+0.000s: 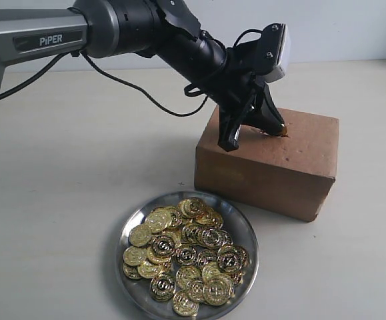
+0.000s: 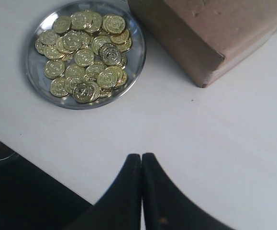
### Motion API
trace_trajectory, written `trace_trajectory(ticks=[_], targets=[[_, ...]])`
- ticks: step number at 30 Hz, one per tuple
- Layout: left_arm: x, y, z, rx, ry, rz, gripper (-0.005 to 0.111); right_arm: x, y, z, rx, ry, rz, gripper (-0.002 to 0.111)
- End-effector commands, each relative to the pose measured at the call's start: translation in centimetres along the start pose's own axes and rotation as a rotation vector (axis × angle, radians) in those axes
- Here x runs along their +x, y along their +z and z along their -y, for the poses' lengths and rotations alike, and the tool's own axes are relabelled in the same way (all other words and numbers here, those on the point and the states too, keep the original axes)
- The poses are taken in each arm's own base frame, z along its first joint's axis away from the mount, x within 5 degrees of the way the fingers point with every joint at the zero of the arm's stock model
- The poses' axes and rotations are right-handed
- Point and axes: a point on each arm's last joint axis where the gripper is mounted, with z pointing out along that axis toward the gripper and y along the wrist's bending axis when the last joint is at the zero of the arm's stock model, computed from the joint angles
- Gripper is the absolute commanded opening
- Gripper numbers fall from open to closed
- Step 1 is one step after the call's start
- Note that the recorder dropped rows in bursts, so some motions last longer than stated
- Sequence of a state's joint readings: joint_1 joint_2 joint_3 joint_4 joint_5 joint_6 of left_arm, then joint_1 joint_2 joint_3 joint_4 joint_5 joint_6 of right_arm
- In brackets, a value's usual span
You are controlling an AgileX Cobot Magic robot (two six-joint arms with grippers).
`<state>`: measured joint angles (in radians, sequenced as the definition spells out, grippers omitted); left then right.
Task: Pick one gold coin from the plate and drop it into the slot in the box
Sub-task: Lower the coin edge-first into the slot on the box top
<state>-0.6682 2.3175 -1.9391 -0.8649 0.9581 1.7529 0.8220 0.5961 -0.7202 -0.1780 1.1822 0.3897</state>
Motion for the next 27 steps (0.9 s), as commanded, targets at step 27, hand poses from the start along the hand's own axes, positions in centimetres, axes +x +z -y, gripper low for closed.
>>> trace_trajectory(ticks=[27], targets=[[0.41,0.62,-0.86,-0.088,-0.077,0.019,0.046,0.08,0.07,0.03,0.002,-0.012,0.002,0.0]])
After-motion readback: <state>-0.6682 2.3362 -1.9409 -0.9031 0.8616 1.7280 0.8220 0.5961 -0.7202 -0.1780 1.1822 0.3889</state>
